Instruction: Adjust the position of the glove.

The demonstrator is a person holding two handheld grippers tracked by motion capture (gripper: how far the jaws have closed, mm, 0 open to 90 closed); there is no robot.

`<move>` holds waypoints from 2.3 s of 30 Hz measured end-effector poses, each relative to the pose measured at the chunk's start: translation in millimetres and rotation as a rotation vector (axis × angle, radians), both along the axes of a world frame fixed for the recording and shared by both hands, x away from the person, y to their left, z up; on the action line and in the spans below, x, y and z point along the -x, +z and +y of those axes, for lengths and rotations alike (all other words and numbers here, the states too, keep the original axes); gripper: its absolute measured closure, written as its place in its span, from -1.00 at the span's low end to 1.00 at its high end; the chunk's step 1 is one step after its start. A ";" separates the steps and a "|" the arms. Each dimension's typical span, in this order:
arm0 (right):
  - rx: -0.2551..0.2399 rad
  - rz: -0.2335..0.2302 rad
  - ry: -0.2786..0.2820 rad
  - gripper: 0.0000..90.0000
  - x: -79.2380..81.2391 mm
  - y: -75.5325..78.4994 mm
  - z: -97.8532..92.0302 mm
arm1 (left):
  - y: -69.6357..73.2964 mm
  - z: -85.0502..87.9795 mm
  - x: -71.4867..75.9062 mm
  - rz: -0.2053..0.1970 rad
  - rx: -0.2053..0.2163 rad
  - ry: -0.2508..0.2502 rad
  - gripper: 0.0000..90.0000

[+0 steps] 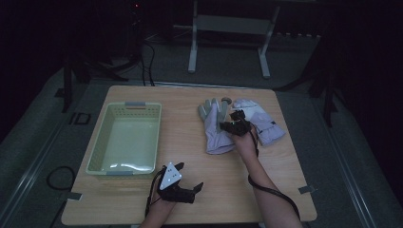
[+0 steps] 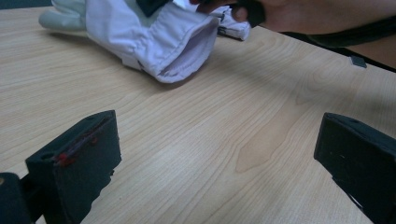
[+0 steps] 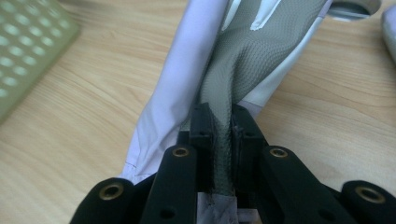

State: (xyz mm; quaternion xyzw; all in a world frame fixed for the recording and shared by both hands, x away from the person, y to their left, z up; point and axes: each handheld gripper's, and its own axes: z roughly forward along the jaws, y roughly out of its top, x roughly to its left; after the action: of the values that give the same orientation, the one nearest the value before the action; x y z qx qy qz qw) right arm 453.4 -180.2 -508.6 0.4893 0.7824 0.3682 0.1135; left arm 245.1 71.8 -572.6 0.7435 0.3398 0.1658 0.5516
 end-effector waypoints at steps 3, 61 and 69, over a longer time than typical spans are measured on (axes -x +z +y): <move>-0.020 -0.031 -0.007 0.81 16.2 10.7 1.4 | -0.1 -0.2 0.2 -0.001 0.004 0.001 -0.98; -0.066 -0.106 -0.011 0.24 120.3 -4.3 -3.6 | 0.0 -1.2 1.9 -0.019 -0.004 -0.009 -0.99; -0.046 -0.138 0.021 0.12 108.3 9.2 -41.7 | 0.0 -1.1 2.0 -0.019 -0.002 -0.009 -0.99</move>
State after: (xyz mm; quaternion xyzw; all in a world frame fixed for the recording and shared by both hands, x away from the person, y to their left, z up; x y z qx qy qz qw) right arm 345.1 -221.9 -499.4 0.4570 0.7692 0.4200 0.1519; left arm 243.1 70.7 -572.6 0.7440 0.3309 0.1709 0.5548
